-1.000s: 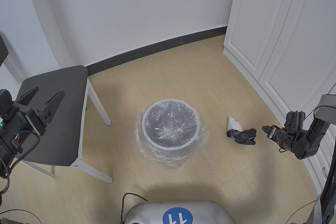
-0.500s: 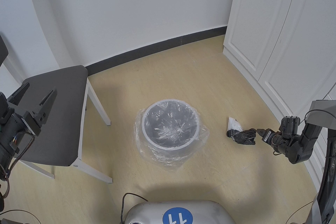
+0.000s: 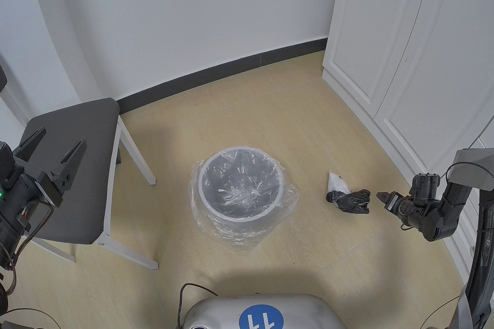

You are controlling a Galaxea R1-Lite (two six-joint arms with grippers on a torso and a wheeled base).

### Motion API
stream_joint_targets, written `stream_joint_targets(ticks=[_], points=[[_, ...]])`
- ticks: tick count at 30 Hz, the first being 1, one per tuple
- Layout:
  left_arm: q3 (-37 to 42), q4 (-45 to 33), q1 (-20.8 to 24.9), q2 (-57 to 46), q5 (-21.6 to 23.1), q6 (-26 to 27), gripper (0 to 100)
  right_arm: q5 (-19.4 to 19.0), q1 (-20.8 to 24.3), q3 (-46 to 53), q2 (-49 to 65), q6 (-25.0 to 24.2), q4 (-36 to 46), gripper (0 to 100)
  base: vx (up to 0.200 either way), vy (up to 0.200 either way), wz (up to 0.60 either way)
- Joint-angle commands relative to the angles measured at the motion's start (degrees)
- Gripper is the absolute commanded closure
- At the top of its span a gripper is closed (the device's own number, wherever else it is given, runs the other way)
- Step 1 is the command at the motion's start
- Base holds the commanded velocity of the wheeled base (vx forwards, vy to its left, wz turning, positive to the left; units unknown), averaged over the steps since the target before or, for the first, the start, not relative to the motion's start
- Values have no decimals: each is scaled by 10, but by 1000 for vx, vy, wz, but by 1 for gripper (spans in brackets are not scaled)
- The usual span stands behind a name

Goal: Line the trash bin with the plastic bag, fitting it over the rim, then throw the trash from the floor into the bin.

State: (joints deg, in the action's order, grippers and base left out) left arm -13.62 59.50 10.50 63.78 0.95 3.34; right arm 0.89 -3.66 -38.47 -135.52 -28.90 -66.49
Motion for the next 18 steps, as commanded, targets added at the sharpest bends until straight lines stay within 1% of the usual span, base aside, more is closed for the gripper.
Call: stream_joint_targets(ticks=[1,11,18], points=[[2,0,0,6,0,0,0,0,-1,-5,-9,0,-1,0,0,0,0],[6,0,0,6,0,1,0,0,0,-40,-55,-1,-2,0,0,0,0],[9,0,0,14,0,4,0,3,-2,-138,-123,-1,16,0,0,0,0]])
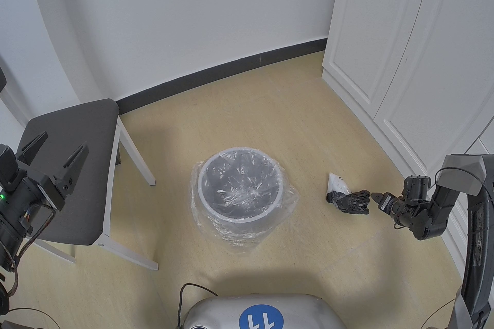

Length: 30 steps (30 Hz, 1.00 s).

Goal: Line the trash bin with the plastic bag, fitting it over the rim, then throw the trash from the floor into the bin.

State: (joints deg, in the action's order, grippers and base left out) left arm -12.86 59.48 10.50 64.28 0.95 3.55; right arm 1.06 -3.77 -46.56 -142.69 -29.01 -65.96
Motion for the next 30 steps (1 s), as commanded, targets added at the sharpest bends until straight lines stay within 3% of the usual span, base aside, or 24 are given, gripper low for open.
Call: stream_joint_targets(ticks=[1,8,13,18,22,30], points=[[1,0,0,9,0,4,0,2,-2,-77,-53,1,28,0,0,0,0],[0,0,-2,11,0,6,0,-2,-5,-235,-72,-3,197,0,0,0,0],[2,-1,-1,16,0,16,0,3,5,-440,-145,-8,372,0,0,0,0],[7,0,-1,26,0,29,0,5,22,-572,-191,-9,490,0,0,0,0],[13,0,-1,27,0,35,0,5,39,-592,-193,-9,518,0,0,0,0],[23,1,-1,23,0,52,0,15,68,-536,-188,-2,508,0,0,0,0]])
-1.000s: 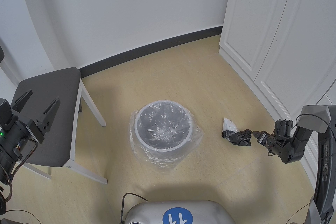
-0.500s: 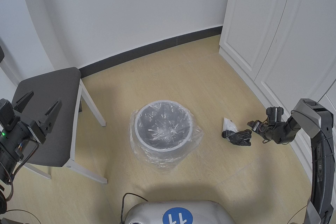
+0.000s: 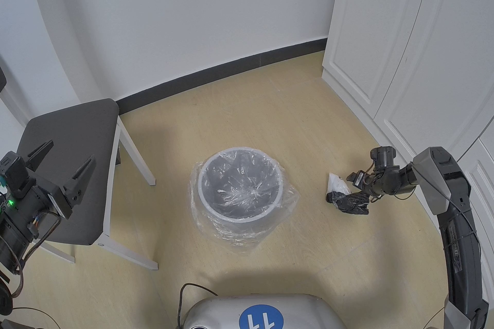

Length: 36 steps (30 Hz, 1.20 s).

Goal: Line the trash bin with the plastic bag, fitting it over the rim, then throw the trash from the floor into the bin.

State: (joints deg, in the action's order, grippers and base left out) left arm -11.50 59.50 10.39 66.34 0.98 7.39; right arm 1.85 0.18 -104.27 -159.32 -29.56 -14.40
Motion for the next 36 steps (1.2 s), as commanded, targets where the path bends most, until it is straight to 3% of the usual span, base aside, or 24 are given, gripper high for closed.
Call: stream_joint_targets(ticks=[1,23,36], points=[[11,1,0,0,0,13,0,15,29,41,-26,4,-9,0,0,0,0],[23,1,2,5,0,14,0,20,20,12,-43,3,1,0,0,0,0],[28,0,3,5,0,14,0,22,18,-34,-54,6,101,0,0,0,0]])
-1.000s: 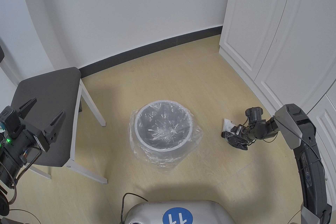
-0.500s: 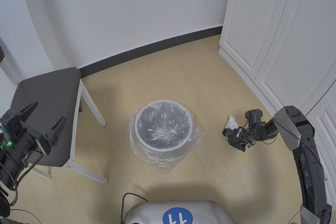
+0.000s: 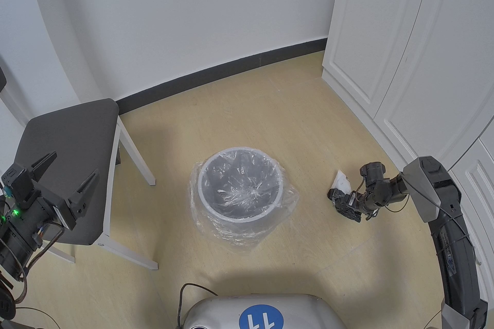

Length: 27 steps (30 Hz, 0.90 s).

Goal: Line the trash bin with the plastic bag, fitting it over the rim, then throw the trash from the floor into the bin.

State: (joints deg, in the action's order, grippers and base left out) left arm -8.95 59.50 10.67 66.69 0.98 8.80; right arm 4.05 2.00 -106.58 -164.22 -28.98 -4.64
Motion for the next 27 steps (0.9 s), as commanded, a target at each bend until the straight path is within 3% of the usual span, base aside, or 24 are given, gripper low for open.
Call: stream_joint_targets(ticks=[1,21,22,27], points=[[2,0,1,2,0,0,0,0,0,-17,-6,0,14,0,0,0,0],[4,0,1,5,0,1,0,10,1,-31,-11,1,35,0,0,0,0],[4,0,1,5,0,1,0,10,2,-31,-11,1,35,100,0,0,0],[9,0,1,5,0,1,0,10,1,-31,-11,1,36,100,0,0,0]])
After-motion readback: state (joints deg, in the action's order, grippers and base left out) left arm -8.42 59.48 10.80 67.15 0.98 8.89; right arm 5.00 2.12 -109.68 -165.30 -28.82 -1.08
